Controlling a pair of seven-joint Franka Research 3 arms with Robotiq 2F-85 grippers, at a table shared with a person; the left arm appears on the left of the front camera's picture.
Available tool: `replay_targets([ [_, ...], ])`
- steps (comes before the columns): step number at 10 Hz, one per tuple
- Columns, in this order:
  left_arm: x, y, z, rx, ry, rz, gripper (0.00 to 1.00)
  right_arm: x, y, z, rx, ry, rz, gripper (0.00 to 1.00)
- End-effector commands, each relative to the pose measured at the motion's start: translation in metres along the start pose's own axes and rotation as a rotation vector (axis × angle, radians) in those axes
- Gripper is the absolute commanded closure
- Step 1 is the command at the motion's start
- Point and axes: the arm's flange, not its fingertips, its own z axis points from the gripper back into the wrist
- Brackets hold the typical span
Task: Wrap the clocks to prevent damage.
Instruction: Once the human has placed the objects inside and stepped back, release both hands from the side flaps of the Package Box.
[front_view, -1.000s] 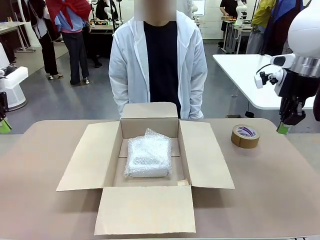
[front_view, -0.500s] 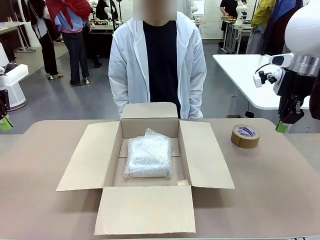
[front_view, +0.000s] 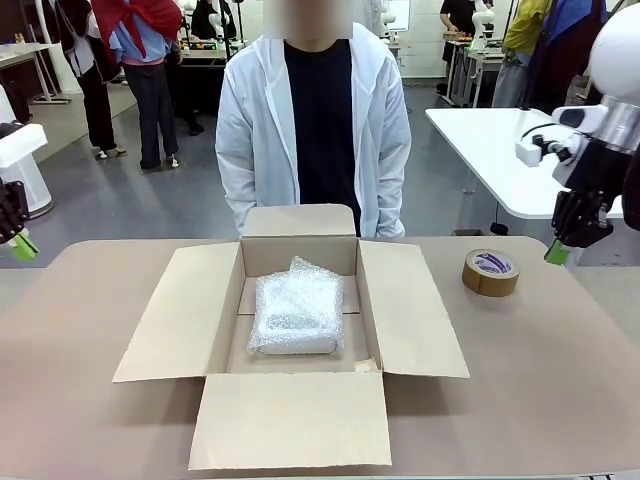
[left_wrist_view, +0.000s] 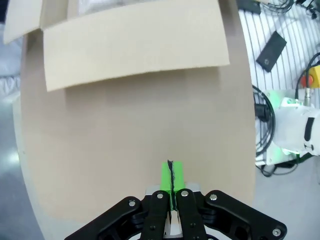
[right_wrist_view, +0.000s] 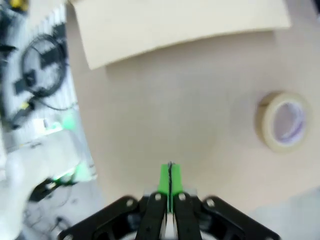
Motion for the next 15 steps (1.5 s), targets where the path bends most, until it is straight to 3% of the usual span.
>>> replay_targets([
  [1, -0.029, 0.019, 0.002, -0.042, -0.235, -0.111, 0.99, -0.034, -0.018, 0.002, 0.073, -0.234, 0.091, 0.99],
  [5, -0.077, 0.035, -0.015, -0.016, -0.524, -0.109, 0.99, -0.097, -0.049, -0.011, 0.169, -0.532, 0.137, 0.99],
  [7, -0.094, 0.044, -0.024, -0.072, -0.646, -0.100, 0.99, -0.121, -0.060, -0.026, 0.214, -0.639, 0.140, 0.99],
  [9, -0.106, 0.044, -0.039, -0.030, -0.658, 0.005, 0.99, -0.134, -0.064, -0.036, 0.223, -0.707, 0.153, 0.99],
  [12, -0.102, 0.038, -0.044, -0.044, -0.634, 0.011, 0.99, -0.140, -0.065, -0.046, 0.223, -0.789, 0.165, 0.99],
  [15, -0.108, 0.039, -0.046, -0.047, -0.608, 0.025, 0.99, -0.128, -0.065, -0.049, 0.189, -0.767, 0.090, 0.99],
])
